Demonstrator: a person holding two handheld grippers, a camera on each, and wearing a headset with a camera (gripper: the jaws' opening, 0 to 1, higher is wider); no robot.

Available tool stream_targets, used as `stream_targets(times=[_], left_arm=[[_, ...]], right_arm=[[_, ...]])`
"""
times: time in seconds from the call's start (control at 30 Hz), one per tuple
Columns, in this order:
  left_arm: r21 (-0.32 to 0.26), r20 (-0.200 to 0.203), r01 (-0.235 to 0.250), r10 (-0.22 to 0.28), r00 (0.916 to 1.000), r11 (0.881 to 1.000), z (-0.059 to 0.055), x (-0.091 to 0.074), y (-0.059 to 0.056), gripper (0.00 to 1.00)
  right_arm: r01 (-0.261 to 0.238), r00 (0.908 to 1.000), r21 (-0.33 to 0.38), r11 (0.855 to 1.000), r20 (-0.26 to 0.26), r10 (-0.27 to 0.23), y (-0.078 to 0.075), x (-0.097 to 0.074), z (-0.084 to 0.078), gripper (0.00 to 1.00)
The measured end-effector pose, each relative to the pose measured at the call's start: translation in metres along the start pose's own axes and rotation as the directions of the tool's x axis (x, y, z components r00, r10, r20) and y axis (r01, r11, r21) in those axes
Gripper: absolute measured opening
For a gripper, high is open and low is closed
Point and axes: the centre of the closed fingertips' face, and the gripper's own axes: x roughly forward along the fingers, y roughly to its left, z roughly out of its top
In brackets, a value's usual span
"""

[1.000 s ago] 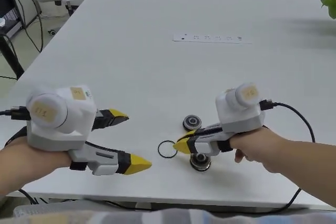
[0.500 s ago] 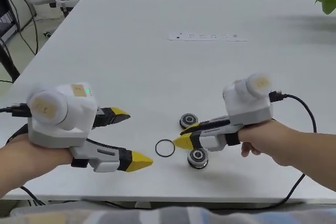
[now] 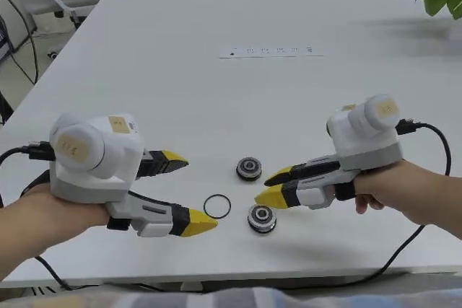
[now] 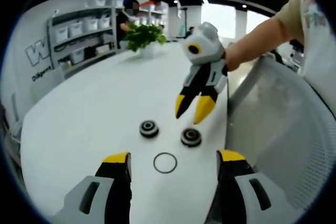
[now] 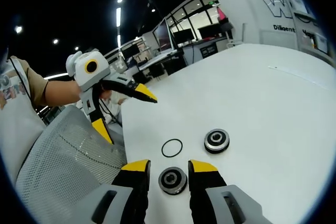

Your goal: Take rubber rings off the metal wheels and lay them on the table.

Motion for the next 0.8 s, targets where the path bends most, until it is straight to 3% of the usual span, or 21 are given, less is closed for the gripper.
stream_targets(times=[0.27, 0.8], left_arm=[[0.024, -0.021, 0.034, -0.034, 0.9992, 0.999, 0.005, 0.014, -0.004, 0.63], [0.046, -0.067, 0.111, -0.108, 0.9918, 0.993, 0.001, 0.045, -0.015, 0.51]], right_arm=[[0.003, 0.9993, -0.05, 0.999, -0.037, -0.005, -0.005, -0.009, -0.012, 0.28], [-0.015, 0.9903, -0.128, 0.992, -0.139, -0.003, -0.011, -0.002, -0.045, 0.25]])
